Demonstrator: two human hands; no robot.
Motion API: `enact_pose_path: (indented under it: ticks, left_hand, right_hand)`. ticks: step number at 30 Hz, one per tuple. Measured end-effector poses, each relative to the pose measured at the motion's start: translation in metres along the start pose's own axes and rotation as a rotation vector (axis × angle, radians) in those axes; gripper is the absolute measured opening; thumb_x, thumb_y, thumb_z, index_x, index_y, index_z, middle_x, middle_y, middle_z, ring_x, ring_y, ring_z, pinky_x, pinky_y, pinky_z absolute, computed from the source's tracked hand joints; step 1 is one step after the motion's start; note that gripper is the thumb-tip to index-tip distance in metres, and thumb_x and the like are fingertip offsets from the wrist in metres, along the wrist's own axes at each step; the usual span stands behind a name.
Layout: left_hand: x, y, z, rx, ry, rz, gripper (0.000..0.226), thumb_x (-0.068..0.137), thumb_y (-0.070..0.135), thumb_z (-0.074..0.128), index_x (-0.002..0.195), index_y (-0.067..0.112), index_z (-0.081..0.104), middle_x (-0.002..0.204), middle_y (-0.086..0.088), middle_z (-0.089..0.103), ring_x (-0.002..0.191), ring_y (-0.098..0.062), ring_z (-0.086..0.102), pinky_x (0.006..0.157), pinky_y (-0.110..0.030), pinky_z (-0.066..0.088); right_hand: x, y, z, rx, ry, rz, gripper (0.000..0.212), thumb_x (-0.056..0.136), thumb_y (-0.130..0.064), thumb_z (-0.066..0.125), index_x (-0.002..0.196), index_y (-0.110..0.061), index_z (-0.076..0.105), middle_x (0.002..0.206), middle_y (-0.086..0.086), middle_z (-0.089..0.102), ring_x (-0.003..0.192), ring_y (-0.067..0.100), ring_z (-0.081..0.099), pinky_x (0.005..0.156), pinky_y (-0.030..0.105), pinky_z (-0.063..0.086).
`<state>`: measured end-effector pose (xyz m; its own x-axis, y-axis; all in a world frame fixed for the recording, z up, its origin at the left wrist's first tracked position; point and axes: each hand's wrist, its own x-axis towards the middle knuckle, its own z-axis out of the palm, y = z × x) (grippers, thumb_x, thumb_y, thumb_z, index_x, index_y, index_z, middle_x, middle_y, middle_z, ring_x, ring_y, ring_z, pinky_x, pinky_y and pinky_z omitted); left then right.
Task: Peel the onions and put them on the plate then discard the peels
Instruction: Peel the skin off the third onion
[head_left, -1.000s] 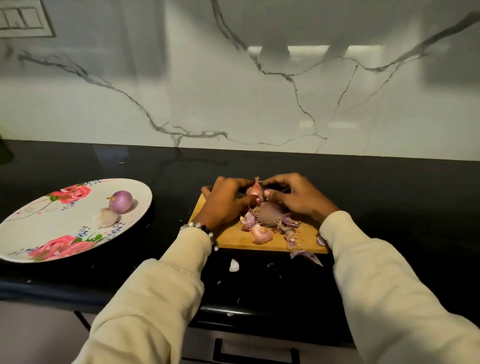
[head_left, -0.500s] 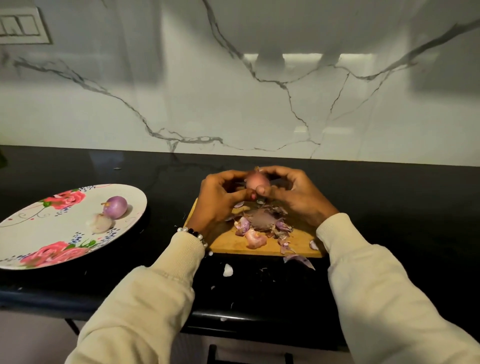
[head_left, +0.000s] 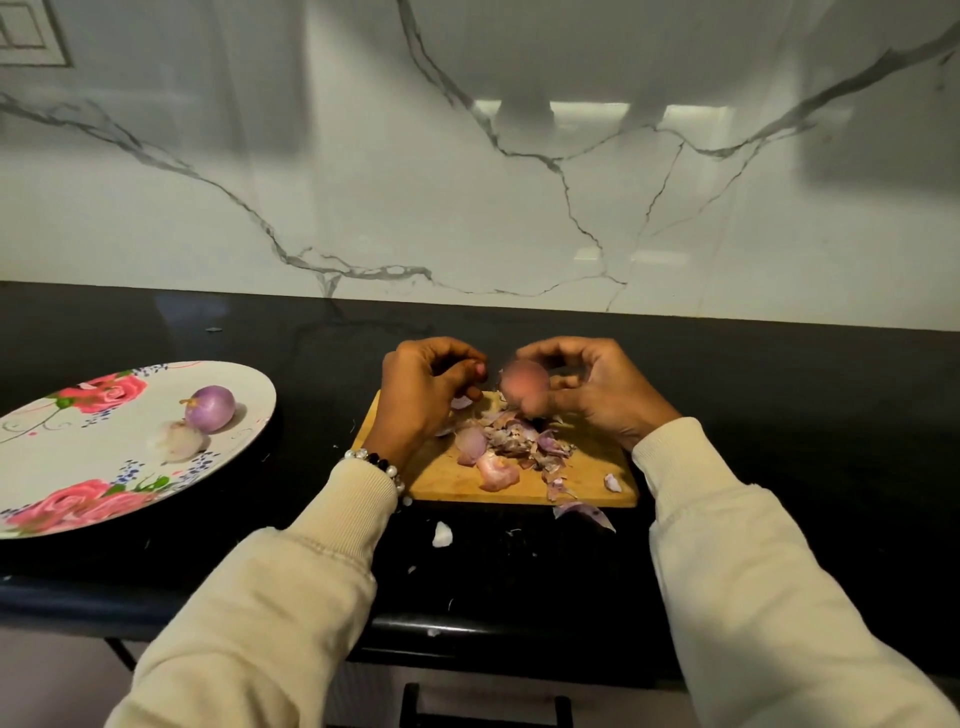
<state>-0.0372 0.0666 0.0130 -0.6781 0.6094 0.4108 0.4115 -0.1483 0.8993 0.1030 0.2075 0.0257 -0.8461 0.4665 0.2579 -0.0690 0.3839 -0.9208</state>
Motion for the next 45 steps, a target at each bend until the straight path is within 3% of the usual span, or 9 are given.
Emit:
enact_pose_path:
  ticks: [4, 8, 15, 22, 25, 28, 31, 34, 45]
  left_hand:
    - [0.002, -0.005, -0.001, 0.119, -0.04, 0.061, 0.011, 0.089, 0.008, 0.067, 0.096, 0.013, 0.075, 0.085, 0.001, 0.074, 0.076, -0.01, 0.07, 0.069, -0.022, 0.058]
    - [-0.003, 0.0, 0.002, 0.113, -0.107, 0.117, 0.023, 0.082, 0.007, 0.074, 0.105, 0.008, 0.074, 0.093, 0.003, 0.074, 0.084, -0.002, 0.069, 0.072, -0.012, 0.052]
    - [0.0, -0.01, -0.002, 0.448, -0.055, 0.527, 0.011, 0.081, 0.015, 0.075, 0.091, 0.011, 0.078, 0.081, 0.0, 0.072, 0.068, -0.004, 0.063, 0.066, -0.012, 0.05]
    - [0.002, -0.009, -0.002, 0.444, 0.045, 0.434, 0.009, 0.086, 0.014, 0.065, 0.088, 0.012, 0.074, 0.085, 0.004, 0.069, 0.075, -0.004, 0.061, 0.07, -0.021, 0.052]
    - [0.003, -0.015, -0.001, 0.556, 0.01, 0.41, 0.03, 0.087, 0.037, 0.054, 0.09, 0.018, 0.077, 0.094, 0.003, 0.069, 0.09, -0.014, 0.057, 0.077, -0.038, 0.049]
    - [0.007, -0.018, -0.002, 0.573, 0.083, 0.411, 0.021, 0.083, 0.039, 0.068, 0.084, 0.021, 0.077, 0.097, 0.004, 0.067, 0.099, -0.019, 0.051, 0.081, -0.044, 0.044]
    - [0.007, -0.016, -0.003, 0.543, 0.08, 0.481, 0.019, 0.077, 0.03, 0.079, 0.093, 0.02, 0.077, 0.098, 0.0, 0.067, 0.099, -0.022, 0.053, 0.078, -0.029, 0.04]
    - [0.003, -0.012, -0.001, 0.517, 0.034, 0.57, 0.032, 0.079, 0.044, 0.066, 0.1, 0.022, 0.077, 0.095, -0.001, 0.068, 0.095, -0.019, 0.053, 0.078, -0.015, 0.032]
    - [0.004, -0.013, 0.002, 0.514, 0.032, 0.592, 0.017, 0.07, 0.019, 0.084, 0.085, 0.016, 0.076, 0.1, -0.004, 0.063, 0.098, -0.02, 0.052, 0.08, -0.017, 0.034]
  right_hand:
    - [0.0, 0.0, 0.0, 0.013, 0.017, -0.01, 0.05, 0.067, 0.004, 0.084, 0.107, -0.022, 0.07, 0.118, 0.005, 0.068, 0.107, 0.02, 0.067, 0.085, 0.031, 0.059]
    - [0.001, 0.0, 0.001, 0.038, 0.034, -0.006, 0.053, 0.066, 0.01, 0.083, 0.106, -0.021, 0.069, 0.118, 0.005, 0.067, 0.1, 0.016, 0.07, 0.078, 0.026, 0.058]
    - [0.003, 0.003, 0.004, 0.006, 0.003, 0.019, 0.055, 0.064, 0.013, 0.082, 0.106, -0.018, 0.067, 0.113, 0.005, 0.069, 0.101, 0.019, 0.07, 0.084, 0.032, 0.059]
    - [0.005, 0.006, 0.001, 0.042, 0.08, 0.018, 0.053, 0.066, 0.011, 0.082, 0.105, -0.021, 0.067, 0.118, 0.006, 0.067, 0.105, 0.022, 0.068, 0.085, 0.033, 0.059]
    - [0.005, 0.006, 0.001, 0.064, 0.072, 0.012, 0.054, 0.066, 0.011, 0.082, 0.108, -0.02, 0.067, 0.119, 0.006, 0.067, 0.105, 0.022, 0.069, 0.088, 0.036, 0.059]
    - [0.005, 0.005, 0.002, 0.059, 0.064, -0.004, 0.054, 0.067, 0.01, 0.082, 0.11, -0.02, 0.067, 0.12, 0.005, 0.067, 0.106, 0.02, 0.069, 0.088, 0.035, 0.059]
    - [0.004, 0.004, 0.002, 0.079, 0.079, -0.018, 0.055, 0.066, 0.011, 0.082, 0.109, -0.02, 0.067, 0.119, 0.003, 0.066, 0.105, 0.02, 0.069, 0.086, 0.035, 0.059]
    - [0.003, 0.002, 0.002, 0.084, 0.081, -0.033, 0.054, 0.066, 0.011, 0.082, 0.108, -0.019, 0.066, 0.118, 0.003, 0.066, 0.102, 0.018, 0.069, 0.083, 0.032, 0.059]
    - [0.004, 0.003, 0.008, 0.01, 0.044, -0.052, 0.056, 0.063, 0.012, 0.083, 0.104, -0.021, 0.065, 0.111, 0.0, 0.066, 0.095, 0.009, 0.07, 0.078, 0.026, 0.058]
